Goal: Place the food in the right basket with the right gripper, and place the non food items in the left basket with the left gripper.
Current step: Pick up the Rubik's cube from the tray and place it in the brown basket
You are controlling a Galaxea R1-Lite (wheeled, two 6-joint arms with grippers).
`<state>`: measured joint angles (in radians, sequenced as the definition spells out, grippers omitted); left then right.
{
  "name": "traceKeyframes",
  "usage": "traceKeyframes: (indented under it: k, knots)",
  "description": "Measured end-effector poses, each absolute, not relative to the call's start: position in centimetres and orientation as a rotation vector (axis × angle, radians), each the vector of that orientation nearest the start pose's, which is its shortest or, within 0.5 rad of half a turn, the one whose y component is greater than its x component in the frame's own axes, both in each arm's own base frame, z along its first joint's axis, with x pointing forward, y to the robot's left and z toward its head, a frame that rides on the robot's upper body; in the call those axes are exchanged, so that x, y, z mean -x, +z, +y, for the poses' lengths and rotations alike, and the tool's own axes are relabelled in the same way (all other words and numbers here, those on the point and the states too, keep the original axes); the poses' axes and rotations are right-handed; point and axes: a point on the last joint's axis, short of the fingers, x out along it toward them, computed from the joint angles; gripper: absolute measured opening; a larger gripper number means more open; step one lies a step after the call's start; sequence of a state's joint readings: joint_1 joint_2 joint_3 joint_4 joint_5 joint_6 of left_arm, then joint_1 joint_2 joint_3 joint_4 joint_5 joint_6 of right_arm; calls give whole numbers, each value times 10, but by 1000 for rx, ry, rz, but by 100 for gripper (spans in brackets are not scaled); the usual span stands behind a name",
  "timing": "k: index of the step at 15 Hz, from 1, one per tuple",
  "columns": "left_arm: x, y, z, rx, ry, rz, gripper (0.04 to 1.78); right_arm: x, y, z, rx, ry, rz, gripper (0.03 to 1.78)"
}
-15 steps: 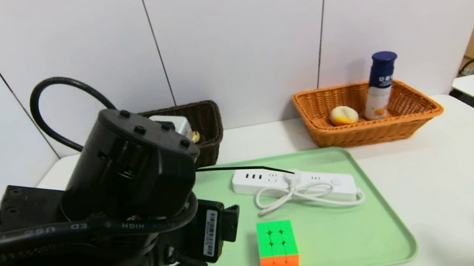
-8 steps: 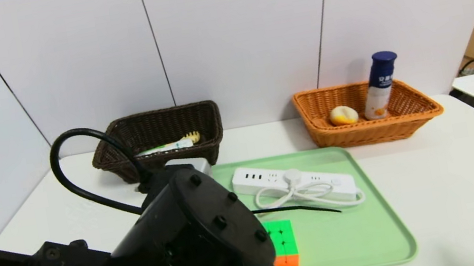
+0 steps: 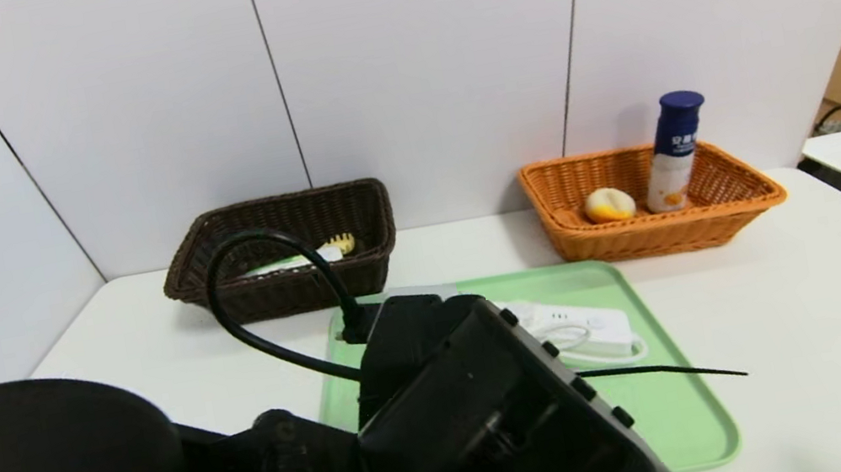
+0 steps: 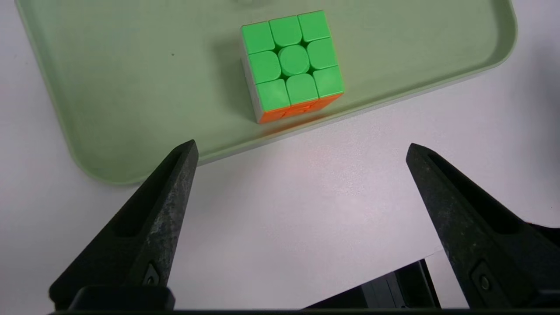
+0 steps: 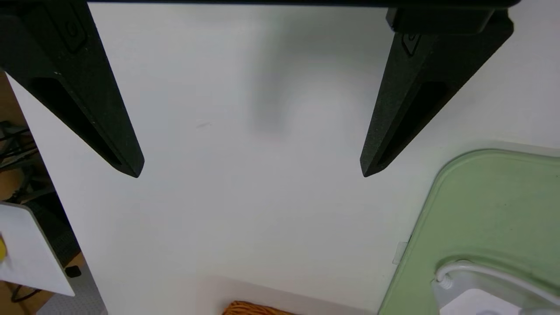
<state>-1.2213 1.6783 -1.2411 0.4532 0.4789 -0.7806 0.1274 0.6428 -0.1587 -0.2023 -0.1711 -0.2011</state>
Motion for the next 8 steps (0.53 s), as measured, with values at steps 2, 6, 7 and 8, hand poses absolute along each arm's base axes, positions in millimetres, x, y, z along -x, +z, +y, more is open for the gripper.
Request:
traceKeyframes:
  k: [2,6,7,8]
  knots:
    - [-113,205,-274,48,-378,825,169,-49,143,2,239,-19,268,171]
    - [-128,185,-290,38,-318,858,169,-50,146,2,238,-24,259,171]
    - [-132,183,-293,38,-309,861,169,-51,146,2,238,-24,259,171]
    - [-135,183,-297,41,-305,859,169,-51,146,2,239,-24,260,171]
